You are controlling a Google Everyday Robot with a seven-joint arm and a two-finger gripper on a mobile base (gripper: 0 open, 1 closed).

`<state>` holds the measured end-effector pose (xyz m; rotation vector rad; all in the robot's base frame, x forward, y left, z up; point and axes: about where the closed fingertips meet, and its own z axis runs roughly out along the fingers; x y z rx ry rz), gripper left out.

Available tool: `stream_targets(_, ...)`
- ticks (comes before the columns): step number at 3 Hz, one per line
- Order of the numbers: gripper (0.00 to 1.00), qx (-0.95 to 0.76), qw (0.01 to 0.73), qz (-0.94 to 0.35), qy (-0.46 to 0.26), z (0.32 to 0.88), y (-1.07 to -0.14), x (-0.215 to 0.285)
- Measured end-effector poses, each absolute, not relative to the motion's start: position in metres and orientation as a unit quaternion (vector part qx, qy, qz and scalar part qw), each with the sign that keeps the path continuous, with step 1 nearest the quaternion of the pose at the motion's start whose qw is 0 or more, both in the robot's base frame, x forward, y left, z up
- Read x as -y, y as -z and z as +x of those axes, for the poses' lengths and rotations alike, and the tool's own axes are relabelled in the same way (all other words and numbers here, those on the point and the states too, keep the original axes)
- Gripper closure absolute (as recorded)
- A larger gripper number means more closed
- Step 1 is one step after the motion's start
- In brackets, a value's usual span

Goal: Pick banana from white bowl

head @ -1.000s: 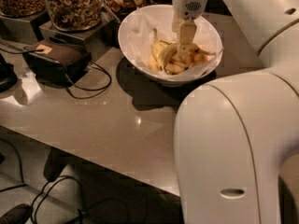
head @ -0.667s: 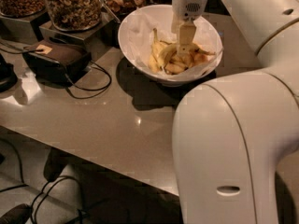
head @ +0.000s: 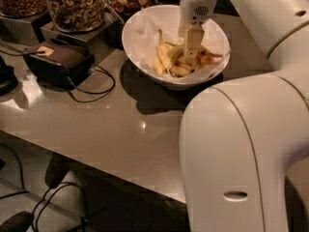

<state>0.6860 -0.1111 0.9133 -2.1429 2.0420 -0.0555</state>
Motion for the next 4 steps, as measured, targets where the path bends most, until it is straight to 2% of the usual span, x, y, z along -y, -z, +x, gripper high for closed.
stream_targets(2, 0.33, -0.686, 0.089, -0.722, 0.01, 0.6845, -0.9091, 0.1113)
stream_targets(3, 0.52, -0.682, 0.088, -0.725, 0.014, 0.6829, -0.9088, 0.111)
stream_targets(4, 0.75, -0.676, 0.086, -0.732, 0.021, 0.6761, -0.9127, 0.1112)
